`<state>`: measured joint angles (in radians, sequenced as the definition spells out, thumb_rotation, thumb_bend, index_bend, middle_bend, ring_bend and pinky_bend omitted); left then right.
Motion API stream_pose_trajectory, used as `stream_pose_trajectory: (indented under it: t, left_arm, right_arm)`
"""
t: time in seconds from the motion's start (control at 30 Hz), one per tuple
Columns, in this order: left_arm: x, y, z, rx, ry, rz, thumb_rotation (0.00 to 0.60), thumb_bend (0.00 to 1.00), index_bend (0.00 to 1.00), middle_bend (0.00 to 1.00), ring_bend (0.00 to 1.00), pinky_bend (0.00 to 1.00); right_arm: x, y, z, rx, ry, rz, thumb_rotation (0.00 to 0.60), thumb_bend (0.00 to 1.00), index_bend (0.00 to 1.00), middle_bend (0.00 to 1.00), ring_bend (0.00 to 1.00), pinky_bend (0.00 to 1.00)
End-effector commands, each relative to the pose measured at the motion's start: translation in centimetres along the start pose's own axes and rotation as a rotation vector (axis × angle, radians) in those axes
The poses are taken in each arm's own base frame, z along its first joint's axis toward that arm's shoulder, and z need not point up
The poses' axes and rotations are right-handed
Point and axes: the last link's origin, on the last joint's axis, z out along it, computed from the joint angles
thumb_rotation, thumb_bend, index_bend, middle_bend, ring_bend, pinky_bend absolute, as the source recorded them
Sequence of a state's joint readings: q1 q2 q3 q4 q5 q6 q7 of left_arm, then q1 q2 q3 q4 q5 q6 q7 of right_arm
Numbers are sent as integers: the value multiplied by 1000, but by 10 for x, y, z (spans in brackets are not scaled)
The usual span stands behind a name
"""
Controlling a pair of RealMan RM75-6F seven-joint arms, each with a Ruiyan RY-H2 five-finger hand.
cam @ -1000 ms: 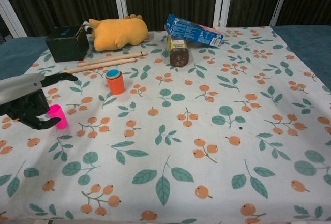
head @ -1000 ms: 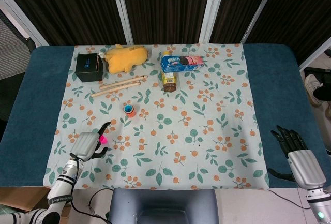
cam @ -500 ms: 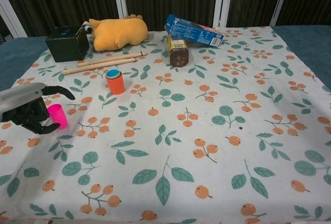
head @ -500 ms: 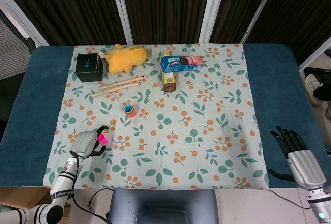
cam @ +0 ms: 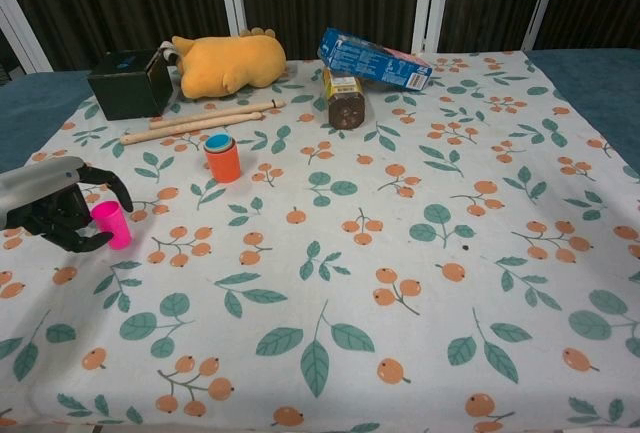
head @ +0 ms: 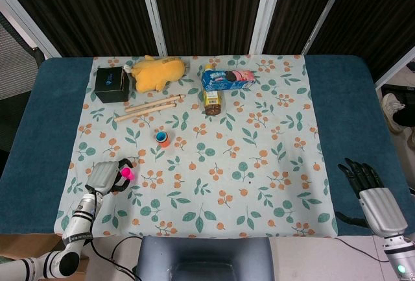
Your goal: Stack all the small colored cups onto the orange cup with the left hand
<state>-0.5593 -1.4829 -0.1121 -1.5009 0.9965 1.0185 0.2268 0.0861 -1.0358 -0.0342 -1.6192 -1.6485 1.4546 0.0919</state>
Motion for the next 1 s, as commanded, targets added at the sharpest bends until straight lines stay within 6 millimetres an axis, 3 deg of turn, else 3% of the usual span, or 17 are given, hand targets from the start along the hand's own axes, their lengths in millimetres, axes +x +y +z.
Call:
stream_pose_trajectory:
  t: [0.03, 0.33, 0.5, 0.77, 1.0]
  left_arm:
    - [0, -2, 2, 4, 1, -3, 600, 362, 456, 1000, 1000, 1000]
    - [3, -6, 5, 14, -1, -23, 600, 370, 534, 1000, 1000, 1000]
    - [17, 1, 7, -7, 39, -66, 600, 385, 563, 1000, 1000, 1000]
    - [66, 58, 37, -87, 190, -128, 600, 387, 567, 1000, 1000, 1000]
    - [75, 92, 70, -49, 240, -87, 600, 382, 566, 1000, 1000, 1000]
  right_arm:
    - [0, 0, 0, 1, -2, -1, 600, 118, 0, 0, 0, 0]
    - [-1, 0, 0, 1, -6, -3, 600, 118, 0, 0, 0, 0]
    - [-1, -1, 0, 2, -8, -3, 600, 118, 0, 0, 0, 0]
    - [-1, -1, 1, 2, -12, 3, 600, 118, 0, 0, 0, 0]
    - [2, 3, 3, -10, -10, 9, 600, 118, 0, 0, 0, 0]
